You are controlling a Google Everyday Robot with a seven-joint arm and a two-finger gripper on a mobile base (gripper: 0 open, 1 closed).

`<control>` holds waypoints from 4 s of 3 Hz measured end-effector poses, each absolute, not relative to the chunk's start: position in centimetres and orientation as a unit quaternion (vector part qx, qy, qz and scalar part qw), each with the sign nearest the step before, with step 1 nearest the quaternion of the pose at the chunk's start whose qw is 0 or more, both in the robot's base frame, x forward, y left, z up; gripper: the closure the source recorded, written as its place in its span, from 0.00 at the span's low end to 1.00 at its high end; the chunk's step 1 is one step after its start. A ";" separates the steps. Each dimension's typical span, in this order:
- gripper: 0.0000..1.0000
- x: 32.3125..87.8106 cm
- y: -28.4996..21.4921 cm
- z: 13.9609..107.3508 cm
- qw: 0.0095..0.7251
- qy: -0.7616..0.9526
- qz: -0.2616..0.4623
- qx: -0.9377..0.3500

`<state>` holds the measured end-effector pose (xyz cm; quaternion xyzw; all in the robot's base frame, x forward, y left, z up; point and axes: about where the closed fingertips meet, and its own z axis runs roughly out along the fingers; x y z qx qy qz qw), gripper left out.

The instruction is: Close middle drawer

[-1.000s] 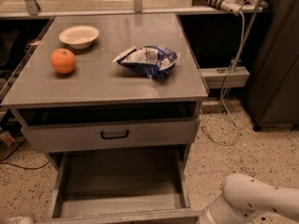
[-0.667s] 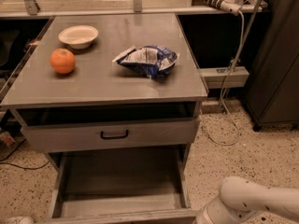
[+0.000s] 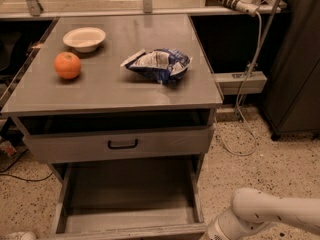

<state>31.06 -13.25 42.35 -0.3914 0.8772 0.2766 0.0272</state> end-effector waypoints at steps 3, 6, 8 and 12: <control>0.59 31.9 -13.2 42.0 0.031 0.877 0.276 -0.392; 0.00 31.9 -13.2 42.0 0.031 0.877 0.277 -0.392; 0.15 31.9 -13.2 42.0 0.031 0.877 0.277 -0.392; 1.00 32.1 -13.0 42.2 0.031 0.875 0.275 -0.396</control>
Offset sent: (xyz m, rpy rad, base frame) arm 0.0068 0.0005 -0.0025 0.0024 -0.0060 -0.0004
